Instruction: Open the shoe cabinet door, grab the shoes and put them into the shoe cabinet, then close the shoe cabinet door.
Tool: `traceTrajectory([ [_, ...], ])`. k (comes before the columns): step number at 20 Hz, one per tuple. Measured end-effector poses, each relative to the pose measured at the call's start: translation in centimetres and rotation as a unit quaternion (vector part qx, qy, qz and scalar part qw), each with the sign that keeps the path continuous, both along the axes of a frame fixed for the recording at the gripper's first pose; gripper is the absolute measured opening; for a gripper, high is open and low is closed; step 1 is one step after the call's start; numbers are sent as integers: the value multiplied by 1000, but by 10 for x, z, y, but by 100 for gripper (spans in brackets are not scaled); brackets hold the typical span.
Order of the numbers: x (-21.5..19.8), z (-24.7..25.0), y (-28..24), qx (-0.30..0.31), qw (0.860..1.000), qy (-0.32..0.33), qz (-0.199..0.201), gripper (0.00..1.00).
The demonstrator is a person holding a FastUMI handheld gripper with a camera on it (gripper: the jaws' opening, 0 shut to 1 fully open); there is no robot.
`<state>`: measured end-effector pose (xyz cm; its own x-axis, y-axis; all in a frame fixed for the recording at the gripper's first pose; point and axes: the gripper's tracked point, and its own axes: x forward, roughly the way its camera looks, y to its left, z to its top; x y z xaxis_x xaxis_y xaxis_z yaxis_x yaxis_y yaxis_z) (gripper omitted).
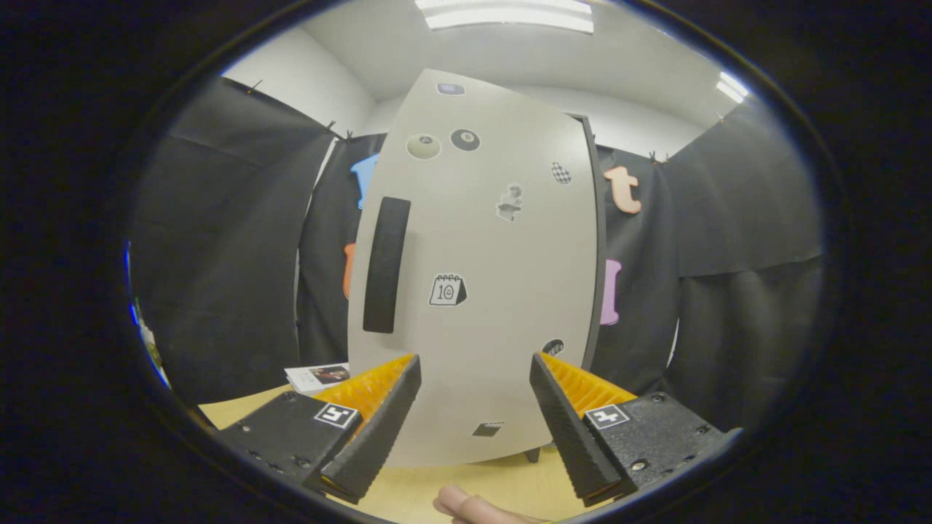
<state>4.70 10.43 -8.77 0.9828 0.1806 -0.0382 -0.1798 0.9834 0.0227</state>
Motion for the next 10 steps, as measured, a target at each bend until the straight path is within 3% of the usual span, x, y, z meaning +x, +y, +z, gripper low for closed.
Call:
traceTrajectory([
  [2,-10,-1,-10,10,1000,-1,-19,98],
  [5,-27,-9,-11,26,999,2,-18,99],
  [10,-42,-44,-24,8,999,8,-32,99],
])
